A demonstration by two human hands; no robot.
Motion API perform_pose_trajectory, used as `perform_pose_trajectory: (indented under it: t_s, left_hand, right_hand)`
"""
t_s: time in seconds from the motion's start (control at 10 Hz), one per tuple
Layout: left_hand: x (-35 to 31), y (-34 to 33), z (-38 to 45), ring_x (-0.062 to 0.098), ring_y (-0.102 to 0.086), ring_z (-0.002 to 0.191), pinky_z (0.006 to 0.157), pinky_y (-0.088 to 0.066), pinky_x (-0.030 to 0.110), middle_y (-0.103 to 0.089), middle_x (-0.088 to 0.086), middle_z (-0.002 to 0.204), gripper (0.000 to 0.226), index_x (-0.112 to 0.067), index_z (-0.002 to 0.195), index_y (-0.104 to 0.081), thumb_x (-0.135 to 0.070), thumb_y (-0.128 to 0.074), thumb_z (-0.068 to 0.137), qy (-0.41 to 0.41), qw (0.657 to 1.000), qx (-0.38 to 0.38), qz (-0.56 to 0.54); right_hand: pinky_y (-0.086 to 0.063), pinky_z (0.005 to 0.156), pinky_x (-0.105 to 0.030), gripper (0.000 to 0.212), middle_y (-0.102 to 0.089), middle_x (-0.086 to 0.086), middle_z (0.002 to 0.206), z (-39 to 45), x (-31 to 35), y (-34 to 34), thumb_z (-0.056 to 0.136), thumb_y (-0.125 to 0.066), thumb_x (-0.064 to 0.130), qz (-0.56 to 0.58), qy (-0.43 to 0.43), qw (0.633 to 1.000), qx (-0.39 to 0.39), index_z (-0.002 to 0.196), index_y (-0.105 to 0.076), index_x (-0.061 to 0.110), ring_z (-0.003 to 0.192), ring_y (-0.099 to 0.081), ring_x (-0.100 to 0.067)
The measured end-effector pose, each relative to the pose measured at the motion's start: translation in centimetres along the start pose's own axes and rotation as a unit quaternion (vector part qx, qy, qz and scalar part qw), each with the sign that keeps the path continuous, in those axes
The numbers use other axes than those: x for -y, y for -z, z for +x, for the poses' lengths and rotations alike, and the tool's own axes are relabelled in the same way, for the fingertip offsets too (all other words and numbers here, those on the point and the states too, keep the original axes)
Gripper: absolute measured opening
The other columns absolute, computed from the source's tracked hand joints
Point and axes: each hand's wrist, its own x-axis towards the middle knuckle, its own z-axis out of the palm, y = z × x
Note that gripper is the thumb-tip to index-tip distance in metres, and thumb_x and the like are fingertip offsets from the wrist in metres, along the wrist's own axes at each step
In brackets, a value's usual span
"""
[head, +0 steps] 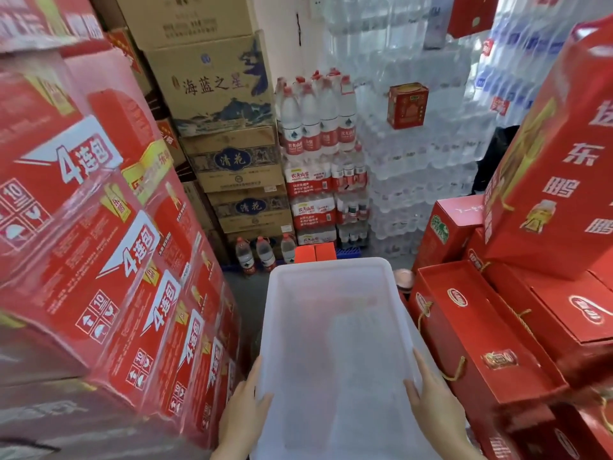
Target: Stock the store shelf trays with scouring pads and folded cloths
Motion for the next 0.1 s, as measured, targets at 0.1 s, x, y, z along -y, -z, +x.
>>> perform_pose_trajectory:
  t_s: [0.1]
  left_hand:
    - [1.13, 0.86, -1.48, 0.001, -0.059, 0.095, 0.096, -0.048, 0.026, -0.052, -0.008, 0.137, 0.070, -0.037, 0.151, -0.027, -0.036, -0.063, 0.090, 0.018, 1.000, 0.004, -0.017]
  right_hand:
    - [-0.046, 0.075, -0.031, 0.055, -0.052, 0.008, 0.133, -0.84, -0.27, 0.96, 0.093, -0.052, 0.036, -0.002, -0.024, 1.000, 0.008, 0.144, -0.034, 0.032, 0.103, -0.060, -0.014]
